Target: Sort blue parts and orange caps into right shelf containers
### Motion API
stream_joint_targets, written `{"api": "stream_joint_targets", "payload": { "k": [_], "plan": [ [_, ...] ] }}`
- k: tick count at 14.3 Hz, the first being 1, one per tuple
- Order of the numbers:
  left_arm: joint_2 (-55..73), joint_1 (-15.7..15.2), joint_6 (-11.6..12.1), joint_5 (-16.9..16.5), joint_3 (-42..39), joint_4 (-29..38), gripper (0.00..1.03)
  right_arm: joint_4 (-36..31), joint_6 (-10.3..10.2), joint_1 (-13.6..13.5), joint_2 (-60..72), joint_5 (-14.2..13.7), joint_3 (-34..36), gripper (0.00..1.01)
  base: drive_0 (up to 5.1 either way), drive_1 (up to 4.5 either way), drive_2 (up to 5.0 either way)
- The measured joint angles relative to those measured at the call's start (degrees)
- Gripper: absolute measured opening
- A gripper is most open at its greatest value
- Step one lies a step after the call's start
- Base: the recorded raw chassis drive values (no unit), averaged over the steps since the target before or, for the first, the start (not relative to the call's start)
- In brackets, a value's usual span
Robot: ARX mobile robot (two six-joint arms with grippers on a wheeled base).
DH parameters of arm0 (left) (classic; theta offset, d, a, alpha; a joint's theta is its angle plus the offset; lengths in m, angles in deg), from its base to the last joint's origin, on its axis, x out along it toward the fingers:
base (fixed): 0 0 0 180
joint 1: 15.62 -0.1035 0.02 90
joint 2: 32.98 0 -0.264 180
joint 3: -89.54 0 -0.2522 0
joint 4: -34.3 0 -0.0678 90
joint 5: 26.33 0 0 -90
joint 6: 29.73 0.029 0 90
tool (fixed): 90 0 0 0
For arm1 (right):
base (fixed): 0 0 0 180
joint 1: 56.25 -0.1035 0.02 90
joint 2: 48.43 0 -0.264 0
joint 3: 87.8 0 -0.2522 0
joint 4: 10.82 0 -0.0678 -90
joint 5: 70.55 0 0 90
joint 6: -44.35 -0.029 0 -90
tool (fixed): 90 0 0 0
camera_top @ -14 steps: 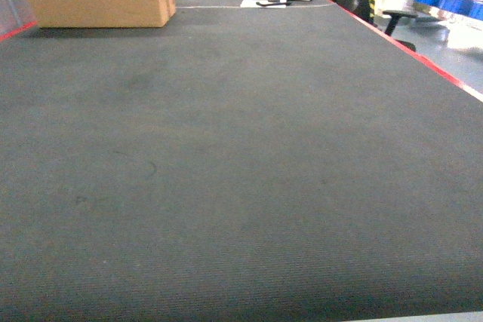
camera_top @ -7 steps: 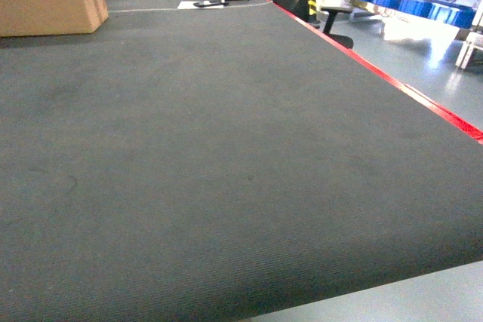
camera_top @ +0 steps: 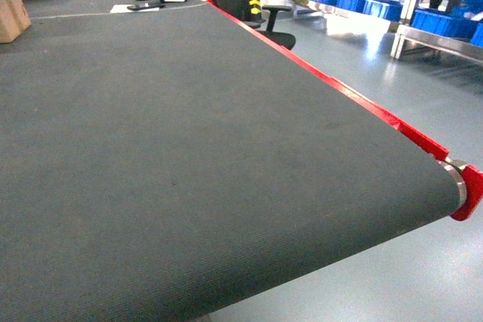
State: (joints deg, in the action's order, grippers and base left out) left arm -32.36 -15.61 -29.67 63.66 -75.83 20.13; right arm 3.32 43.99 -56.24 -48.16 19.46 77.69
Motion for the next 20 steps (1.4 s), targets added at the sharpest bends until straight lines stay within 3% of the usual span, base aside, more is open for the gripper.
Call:
{"api": "stream_joint_targets", "payload": {
  "k": [20],
  "plan": [
    [0.00,0.00,0.00,0.02,0.00,-0.02,0.44,-0.02,0.00,0.00,0.00,0.00,0.00,0.45,-1.6,-1.60,-1.6]
  ]
}}
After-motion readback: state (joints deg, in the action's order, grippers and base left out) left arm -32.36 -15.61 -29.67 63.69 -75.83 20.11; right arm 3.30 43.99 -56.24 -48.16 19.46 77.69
